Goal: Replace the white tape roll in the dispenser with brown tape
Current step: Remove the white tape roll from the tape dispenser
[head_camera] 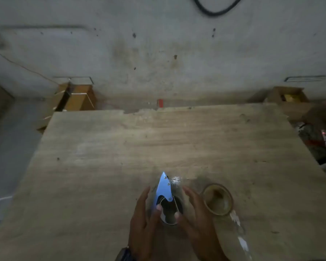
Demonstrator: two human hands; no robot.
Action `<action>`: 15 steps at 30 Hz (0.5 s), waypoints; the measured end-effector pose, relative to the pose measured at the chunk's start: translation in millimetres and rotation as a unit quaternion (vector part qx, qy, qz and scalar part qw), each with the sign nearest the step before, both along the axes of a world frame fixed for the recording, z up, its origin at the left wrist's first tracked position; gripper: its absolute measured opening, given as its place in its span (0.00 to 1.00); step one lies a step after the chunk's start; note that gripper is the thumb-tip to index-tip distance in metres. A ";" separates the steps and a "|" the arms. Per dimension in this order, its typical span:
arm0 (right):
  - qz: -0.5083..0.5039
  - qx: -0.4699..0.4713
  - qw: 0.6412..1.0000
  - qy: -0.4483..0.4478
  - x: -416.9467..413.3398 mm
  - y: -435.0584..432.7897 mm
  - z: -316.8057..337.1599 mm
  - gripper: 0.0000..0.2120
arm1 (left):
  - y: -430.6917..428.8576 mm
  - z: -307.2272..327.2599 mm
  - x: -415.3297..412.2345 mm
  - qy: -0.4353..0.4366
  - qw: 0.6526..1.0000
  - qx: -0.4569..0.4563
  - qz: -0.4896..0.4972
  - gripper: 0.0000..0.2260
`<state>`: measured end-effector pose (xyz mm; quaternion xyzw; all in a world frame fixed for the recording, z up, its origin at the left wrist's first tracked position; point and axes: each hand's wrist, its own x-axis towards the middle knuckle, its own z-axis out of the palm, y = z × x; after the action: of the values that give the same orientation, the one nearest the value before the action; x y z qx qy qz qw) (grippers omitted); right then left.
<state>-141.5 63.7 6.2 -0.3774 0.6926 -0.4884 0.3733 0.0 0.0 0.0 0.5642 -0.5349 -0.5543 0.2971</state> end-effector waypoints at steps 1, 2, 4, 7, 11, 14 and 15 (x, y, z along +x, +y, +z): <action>-0.007 -0.020 1.000 0.013 -0.2 -0.7 -13.2 0.33 | -0.1 -11.1 -2.2 0.028 0.999 -0.006 0.017 0.28; -0.006 -0.032 0.999 0.022 0.1 -1.4 -27.0 0.34 | 1.2 -24.7 -3.8 0.039 0.999 -0.009 0.016 0.27; 0.002 -0.040 0.999 0.019 -2.4 -1.6 -52.5 0.34 | 1.2 -45.9 -4.2 0.064 0.997 -0.033 0.004 0.28; 0.004 -0.070 0.998 -0.004 3.6 1.0 -78.5 0.34 | 7.8 -65.9 -4.1 0.099 0.993 -0.069 0.006 0.31; 0.021 -0.127 0.991 -0.021 9.3 -2.7 -90.7 0.31 | 10.6 -82.7 -7.4 0.140 0.985 -0.100 0.006 0.29; 0.020 -0.166 0.986 -0.007 10.6 -2.8 -98.1 0.28 | 8.6 -89.4 -10.7 0.164 0.980 -0.110 0.017 0.29; 0.019 -0.177 0.984 -0.003 9.8 -4.0 -100.8 0.27 | 6.7 -91.0 -11.6 0.165 0.979 -0.118 0.019 0.28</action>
<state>-131.7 59.6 -94.5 -0.4494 0.5870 -0.5967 0.3121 -11.6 6.7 -91.0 0.4362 -0.5287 -0.5673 0.4564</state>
